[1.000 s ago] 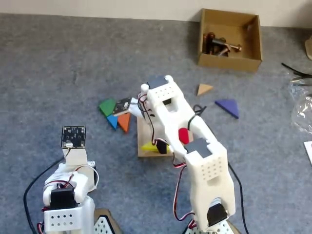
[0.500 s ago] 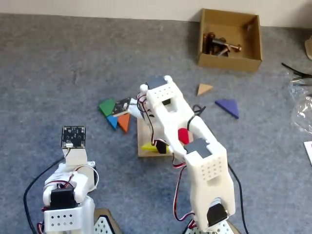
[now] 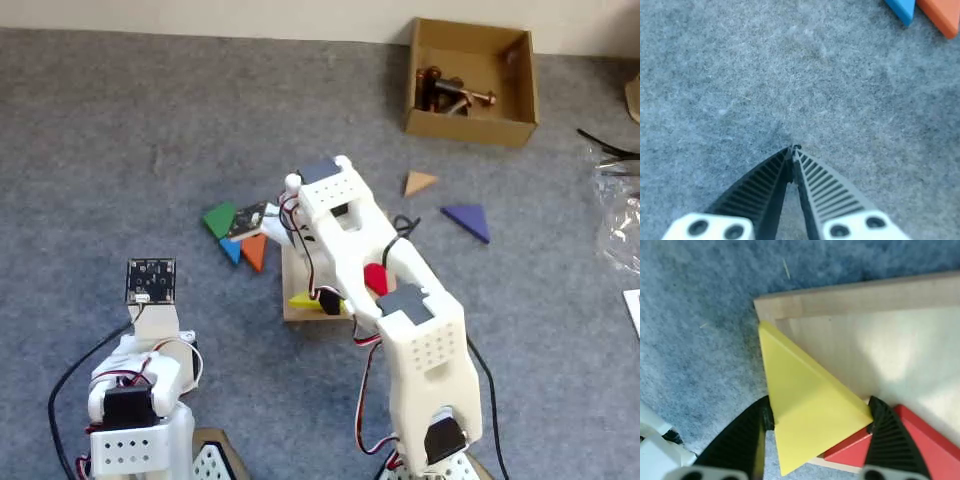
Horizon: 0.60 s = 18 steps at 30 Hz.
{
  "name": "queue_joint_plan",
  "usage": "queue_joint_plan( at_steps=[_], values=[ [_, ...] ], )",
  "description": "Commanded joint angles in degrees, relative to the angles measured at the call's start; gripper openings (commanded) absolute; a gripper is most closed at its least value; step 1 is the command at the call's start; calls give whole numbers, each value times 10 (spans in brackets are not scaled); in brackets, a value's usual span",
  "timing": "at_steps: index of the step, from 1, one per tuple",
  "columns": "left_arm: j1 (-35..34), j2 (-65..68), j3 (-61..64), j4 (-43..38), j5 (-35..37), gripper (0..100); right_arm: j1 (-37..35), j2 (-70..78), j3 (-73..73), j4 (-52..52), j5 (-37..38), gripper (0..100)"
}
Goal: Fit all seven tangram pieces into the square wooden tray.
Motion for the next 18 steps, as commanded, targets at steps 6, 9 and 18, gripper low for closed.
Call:
queue_joint_plan(
  at_steps=[6,9,18],
  values=[
    [-5,4,12,4,1,5,-1,-19,-51,-27,5,210],
    [-5,4,12,4,1,5,-10,-20,-51,-24,3,260],
    [-5,4,12,4,1,5,-11,-23,-60,-24,-11,290]
  ],
)
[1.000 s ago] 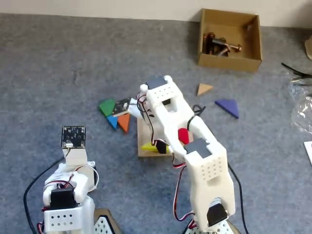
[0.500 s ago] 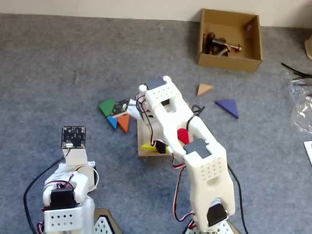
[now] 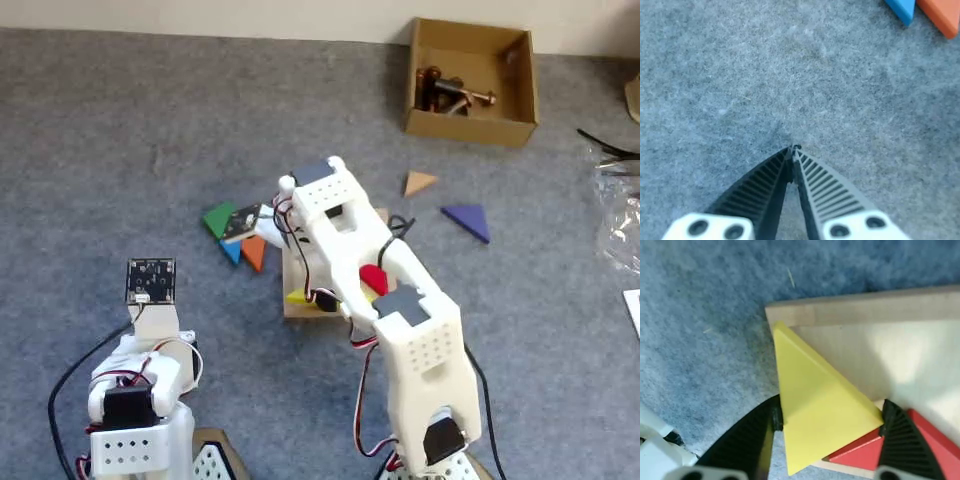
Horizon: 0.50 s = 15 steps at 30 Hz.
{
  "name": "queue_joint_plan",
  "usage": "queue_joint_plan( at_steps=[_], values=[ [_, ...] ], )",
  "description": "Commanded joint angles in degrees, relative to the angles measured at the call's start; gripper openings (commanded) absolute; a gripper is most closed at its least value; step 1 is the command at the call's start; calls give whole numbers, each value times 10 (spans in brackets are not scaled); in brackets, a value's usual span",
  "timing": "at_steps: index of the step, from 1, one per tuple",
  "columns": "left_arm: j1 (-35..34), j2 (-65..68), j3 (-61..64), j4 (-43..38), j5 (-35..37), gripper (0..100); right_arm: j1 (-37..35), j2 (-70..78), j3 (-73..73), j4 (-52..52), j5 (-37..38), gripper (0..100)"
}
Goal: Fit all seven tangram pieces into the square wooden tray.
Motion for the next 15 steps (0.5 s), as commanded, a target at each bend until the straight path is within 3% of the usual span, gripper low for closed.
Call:
queue_joint_plan(
  at_steps=[1,15],
  values=[
    [-5,4,12,4,1,5,1,-23,-61,-23,-4,290],
    [-5,4,12,4,1,5,-7,-20,-117,17,-4,290]
  ],
)
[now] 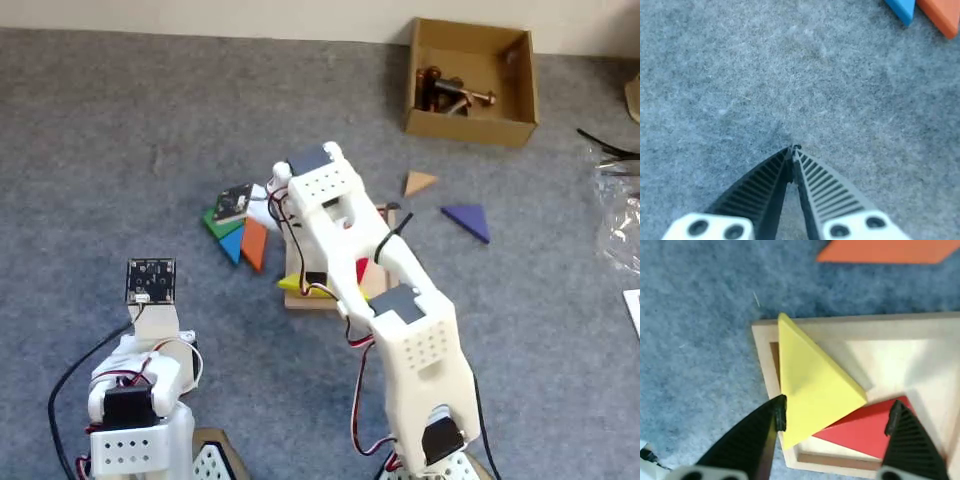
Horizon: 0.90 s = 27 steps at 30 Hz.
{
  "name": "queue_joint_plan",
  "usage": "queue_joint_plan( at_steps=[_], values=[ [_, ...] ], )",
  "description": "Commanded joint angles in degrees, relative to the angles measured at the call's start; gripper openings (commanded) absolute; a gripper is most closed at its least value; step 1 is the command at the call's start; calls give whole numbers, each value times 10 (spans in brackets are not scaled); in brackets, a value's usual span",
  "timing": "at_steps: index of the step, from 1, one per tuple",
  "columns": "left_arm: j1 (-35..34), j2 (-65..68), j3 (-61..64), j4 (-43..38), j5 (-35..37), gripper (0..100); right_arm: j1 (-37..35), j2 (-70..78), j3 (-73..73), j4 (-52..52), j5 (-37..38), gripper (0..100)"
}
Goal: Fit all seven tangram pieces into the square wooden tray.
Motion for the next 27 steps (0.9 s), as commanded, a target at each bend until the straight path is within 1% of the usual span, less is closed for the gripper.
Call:
queue_joint_plan(
  at_steps=[1,8,14,19,23,27],
  values=[
    [-5,4,12,4,1,5,5,-22,-28,9,-4,290],
    [-5,4,12,4,1,5,37,-19,-26,4,-3,290],
    [-5,4,12,4,1,5,69,20,-28,5,-6,290],
    [-5,4,12,4,1,5,71,25,-32,9,-8,289],
    [-5,4,12,4,1,5,66,24,-32,7,-47,289],
    [-5,4,12,4,1,5,46,11,-58,9,-74,289]
  ],
)
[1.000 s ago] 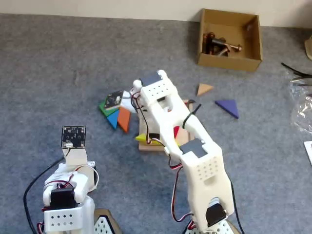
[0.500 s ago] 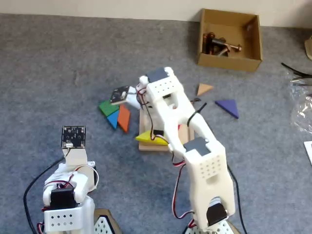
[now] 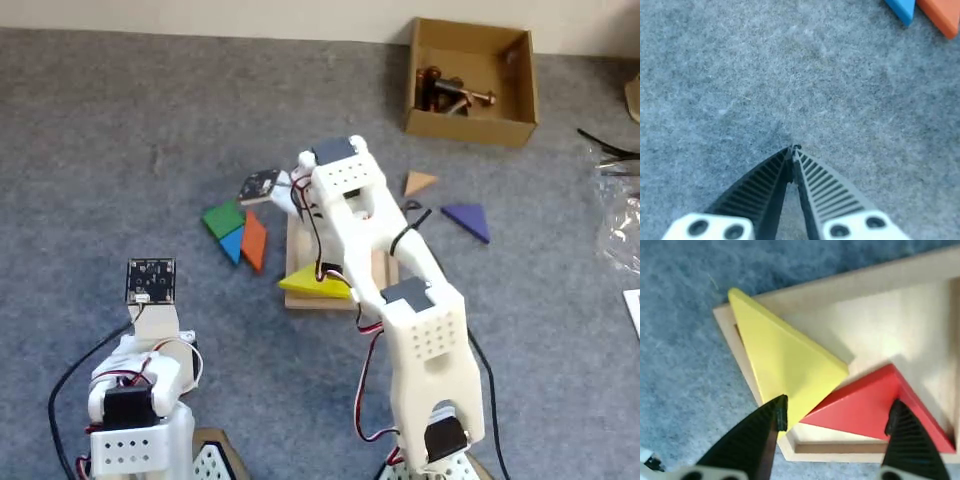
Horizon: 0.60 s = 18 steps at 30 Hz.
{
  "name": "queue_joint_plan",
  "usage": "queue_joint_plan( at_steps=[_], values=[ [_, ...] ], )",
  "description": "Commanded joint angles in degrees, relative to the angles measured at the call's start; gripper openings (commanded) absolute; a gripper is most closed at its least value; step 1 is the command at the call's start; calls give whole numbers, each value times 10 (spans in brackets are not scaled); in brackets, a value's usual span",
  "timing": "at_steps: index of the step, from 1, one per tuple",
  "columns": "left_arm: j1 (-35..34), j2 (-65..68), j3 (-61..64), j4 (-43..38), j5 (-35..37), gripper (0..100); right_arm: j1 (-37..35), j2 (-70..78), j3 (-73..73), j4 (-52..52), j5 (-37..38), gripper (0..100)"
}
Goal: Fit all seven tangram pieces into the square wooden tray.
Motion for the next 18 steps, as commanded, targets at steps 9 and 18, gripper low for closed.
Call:
queue_joint_plan(
  at_steps=[9,18],
  values=[
    [-5,4,12,4,1,5,-44,-27,-83,6,-107,286],
    [-5,4,12,4,1,5,-102,-15,-118,0,-166,31]
  ],
)
